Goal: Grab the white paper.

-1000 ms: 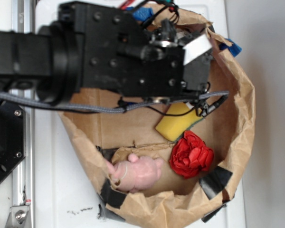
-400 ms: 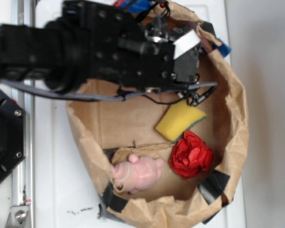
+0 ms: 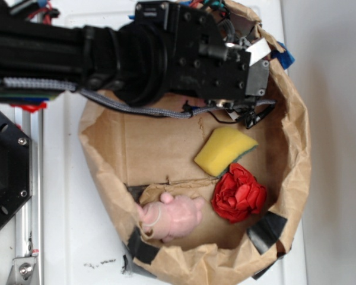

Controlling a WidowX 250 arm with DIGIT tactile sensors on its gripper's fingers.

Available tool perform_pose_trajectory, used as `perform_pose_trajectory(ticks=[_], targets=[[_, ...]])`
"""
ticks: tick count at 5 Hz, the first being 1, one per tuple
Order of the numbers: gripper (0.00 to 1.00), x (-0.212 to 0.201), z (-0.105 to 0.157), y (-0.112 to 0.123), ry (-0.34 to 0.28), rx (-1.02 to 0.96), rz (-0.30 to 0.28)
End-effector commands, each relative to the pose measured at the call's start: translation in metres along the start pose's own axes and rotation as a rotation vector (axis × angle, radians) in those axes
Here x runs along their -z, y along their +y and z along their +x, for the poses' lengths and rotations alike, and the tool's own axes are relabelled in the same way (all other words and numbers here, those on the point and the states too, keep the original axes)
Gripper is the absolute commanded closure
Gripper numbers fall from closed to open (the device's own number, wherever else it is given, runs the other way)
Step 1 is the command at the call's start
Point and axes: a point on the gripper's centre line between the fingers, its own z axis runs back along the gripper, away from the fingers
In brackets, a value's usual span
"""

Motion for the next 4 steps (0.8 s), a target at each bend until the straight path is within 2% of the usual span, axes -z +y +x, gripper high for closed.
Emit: perform_pose_trajectory(ticks=[1,2,4], targets=[[1.00,-0.011,0.013,0.002,-0.035,-0.009,-0.025],[1.00,-0.014,0.013,0.004,-0.047,-0.006,-0.029],[1.00,-0.025,0.015,0.008,-0.001,0.002,-0.083]])
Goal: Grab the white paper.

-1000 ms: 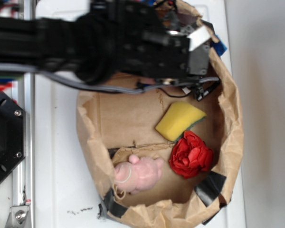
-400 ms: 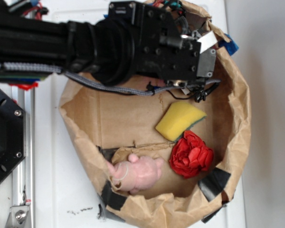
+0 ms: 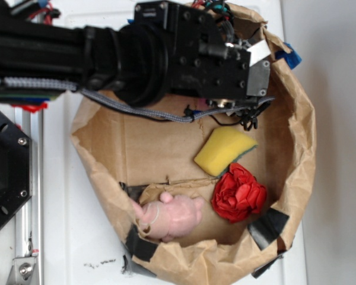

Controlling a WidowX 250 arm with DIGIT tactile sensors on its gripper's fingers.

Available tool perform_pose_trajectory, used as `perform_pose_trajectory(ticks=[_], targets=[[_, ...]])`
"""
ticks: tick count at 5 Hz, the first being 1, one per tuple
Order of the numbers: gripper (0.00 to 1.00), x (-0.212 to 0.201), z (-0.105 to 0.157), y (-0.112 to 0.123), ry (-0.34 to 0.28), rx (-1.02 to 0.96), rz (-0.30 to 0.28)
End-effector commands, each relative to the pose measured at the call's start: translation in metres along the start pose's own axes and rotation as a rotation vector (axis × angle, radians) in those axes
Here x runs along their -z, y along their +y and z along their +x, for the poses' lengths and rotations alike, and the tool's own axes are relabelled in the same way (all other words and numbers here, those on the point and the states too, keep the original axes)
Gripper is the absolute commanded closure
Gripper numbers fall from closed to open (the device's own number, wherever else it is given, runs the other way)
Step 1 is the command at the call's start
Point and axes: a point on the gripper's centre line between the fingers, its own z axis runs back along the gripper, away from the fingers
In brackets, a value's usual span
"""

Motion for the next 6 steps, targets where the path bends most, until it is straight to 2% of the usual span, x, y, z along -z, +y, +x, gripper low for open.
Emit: perform_pose_trajectory(ticks=[1,2,3,4,6], targets=[[1.00,-0.072,0.001,0.014,0.061,0.174,-0.135],[1.00,-0.124,-0.023,0.023,0.094,0.292,-0.160],[1.00,-0.153,-0.028,0.026,0.179,0.396,-0.166],[1.00,-0.160,-0.028,0.026,0.176,0.514,-0.191],[1.00,-0.160,-0.026,0.025,0.172,0.512,-0.210]])
